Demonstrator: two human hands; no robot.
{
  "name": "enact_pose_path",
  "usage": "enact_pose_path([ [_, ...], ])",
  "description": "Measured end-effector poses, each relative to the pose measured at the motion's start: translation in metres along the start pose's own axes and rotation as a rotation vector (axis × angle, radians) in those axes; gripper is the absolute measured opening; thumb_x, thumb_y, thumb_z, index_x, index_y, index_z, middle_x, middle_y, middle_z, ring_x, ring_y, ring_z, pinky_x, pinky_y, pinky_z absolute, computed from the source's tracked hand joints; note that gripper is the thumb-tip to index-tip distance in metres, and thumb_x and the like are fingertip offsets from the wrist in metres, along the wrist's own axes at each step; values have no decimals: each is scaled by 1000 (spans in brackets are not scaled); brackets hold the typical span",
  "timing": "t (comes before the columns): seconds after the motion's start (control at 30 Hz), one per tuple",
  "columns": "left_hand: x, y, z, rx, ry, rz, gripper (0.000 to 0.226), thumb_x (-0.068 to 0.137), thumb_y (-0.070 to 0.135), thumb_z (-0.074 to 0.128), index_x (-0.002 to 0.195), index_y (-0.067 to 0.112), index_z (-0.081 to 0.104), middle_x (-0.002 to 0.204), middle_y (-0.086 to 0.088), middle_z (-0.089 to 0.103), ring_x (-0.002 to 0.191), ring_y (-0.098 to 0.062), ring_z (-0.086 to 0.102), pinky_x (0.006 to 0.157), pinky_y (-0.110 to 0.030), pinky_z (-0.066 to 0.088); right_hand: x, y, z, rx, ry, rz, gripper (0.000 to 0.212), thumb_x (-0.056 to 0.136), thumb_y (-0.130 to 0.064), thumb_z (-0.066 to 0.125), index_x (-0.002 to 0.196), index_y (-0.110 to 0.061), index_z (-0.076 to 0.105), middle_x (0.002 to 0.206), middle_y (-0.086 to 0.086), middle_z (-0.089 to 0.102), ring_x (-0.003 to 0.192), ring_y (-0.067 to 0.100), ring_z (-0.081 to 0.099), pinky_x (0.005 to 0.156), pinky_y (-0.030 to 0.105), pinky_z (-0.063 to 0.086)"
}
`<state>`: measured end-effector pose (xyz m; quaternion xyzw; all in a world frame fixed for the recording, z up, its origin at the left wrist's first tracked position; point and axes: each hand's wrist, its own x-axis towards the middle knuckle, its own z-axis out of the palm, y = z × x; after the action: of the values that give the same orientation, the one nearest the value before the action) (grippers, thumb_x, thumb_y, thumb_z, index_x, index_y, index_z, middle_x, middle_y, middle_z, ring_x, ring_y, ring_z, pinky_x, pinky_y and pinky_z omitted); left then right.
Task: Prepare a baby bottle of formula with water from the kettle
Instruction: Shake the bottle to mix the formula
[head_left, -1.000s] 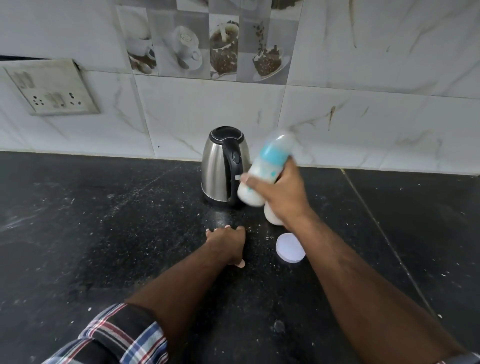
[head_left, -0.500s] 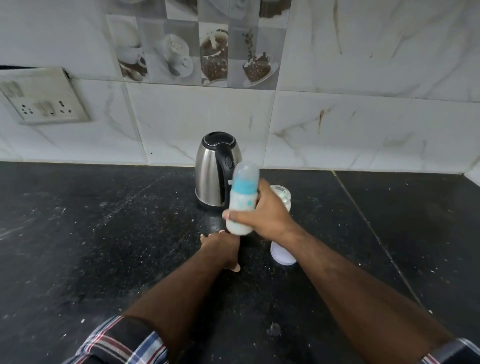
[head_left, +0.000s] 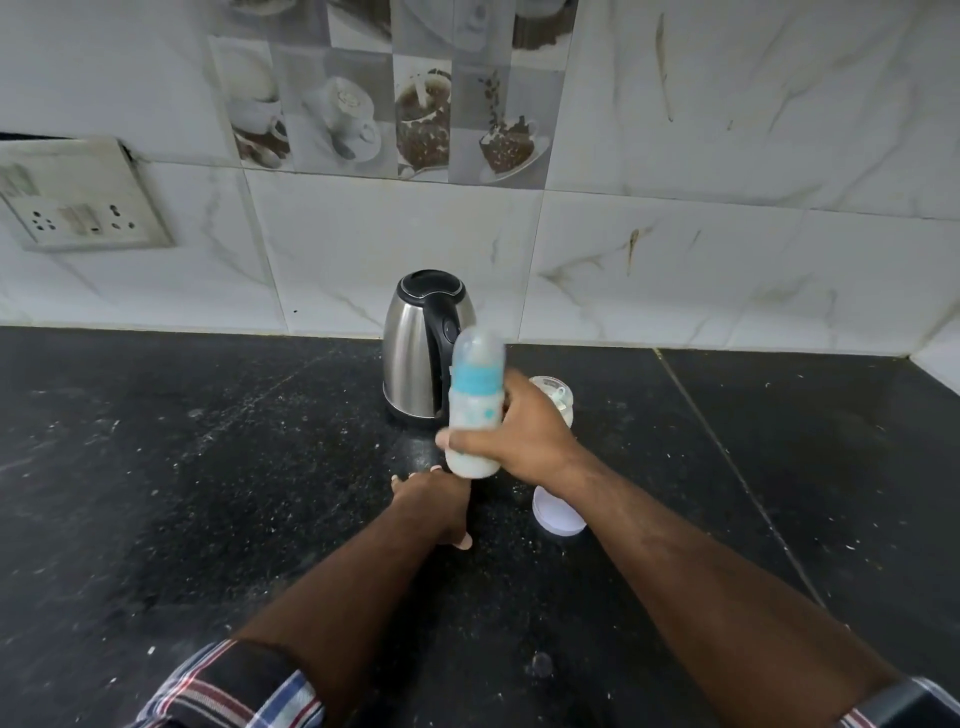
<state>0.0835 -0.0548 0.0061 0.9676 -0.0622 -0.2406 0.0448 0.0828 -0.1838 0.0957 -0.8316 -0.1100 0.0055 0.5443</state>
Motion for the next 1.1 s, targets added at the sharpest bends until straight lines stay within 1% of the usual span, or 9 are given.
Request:
enact_pose_path([
  [0.07, 0, 0, 0, 1, 4, 2, 96, 81, 39, 84, 156, 16, 29, 155, -15, 46, 142, -40, 45, 116, -64, 34, 1, 0, -2, -17, 14, -15, 68, 57, -38, 97, 113, -26, 61, 102, -7, 74, 93, 9, 73, 86, 40, 61],
  [0.2, 2, -1, 2, 25, 3, -7, 88, 80, 42, 84, 149, 15, 36, 152, -15, 49, 139, -40, 48, 114, -64, 36, 16, -5, -8, 203, 145, -37, 64, 55, -35, 96, 106, -15, 63, 100, 11, 76, 96, 31, 75, 87, 54, 61],
  [0.3, 2, -1, 1, 3, -3, -2, 95, 80, 39, 84, 155, 16, 32, 155, -15, 47, 141, -39, 47, 116, -62, 35, 3, -1, -1, -93, -56, 1, 66, 59, -37, 96, 112, -28, 59, 101, -6, 72, 94, 13, 71, 86, 42, 60],
  [0.47, 3, 0, 0, 20, 1, -7, 92, 79, 42, 85, 151, 15, 33, 152, -16, 49, 139, -41, 49, 115, -64, 36, 15, -7, -10, 182, 181, -56, 62, 57, -34, 95, 108, -17, 64, 100, 8, 76, 95, 27, 75, 85, 49, 62],
  [0.57, 4, -2, 2, -9, -4, -1, 97, 80, 38, 84, 157, 18, 30, 156, -13, 46, 142, -39, 46, 117, -62, 34, 0, 2, 0, -52, -42, 20, 60, 60, -35, 96, 109, -27, 63, 97, -8, 74, 89, 7, 72, 81, 34, 61],
  [0.7, 6, -1, 3, 22, 5, -7, 93, 79, 41, 85, 151, 15, 33, 152, -16, 49, 138, -41, 49, 114, -65, 37, 12, 3, -6, 131, 176, -58, 58, 58, -30, 95, 105, -22, 62, 100, 6, 77, 92, 24, 75, 82, 46, 62],
  [0.83, 7, -1, 2, 4, -9, -6, 98, 79, 38, 86, 156, 16, 29, 157, -15, 44, 142, -40, 46, 116, -64, 35, 5, -2, -4, -60, -35, -4, 64, 56, -39, 95, 110, -29, 62, 97, -9, 74, 89, 8, 72, 86, 41, 61],
  [1.0, 6, -1, 3, 25, 7, -12, 91, 79, 41, 85, 149, 14, 34, 150, -16, 51, 137, -41, 50, 114, -65, 37, 16, -9, -12, 279, 225, -57, 65, 50, -39, 93, 104, -22, 62, 99, 8, 76, 89, 24, 75, 83, 47, 63],
  [1.1, 7, -2, 4, 4, -3, -5, 95, 80, 39, 85, 155, 14, 33, 154, -15, 47, 141, -39, 47, 116, -64, 35, 1, 0, -2, 15, -10, 30, 69, 51, -44, 95, 109, -30, 61, 99, -7, 74, 91, 10, 73, 86, 41, 62],
])
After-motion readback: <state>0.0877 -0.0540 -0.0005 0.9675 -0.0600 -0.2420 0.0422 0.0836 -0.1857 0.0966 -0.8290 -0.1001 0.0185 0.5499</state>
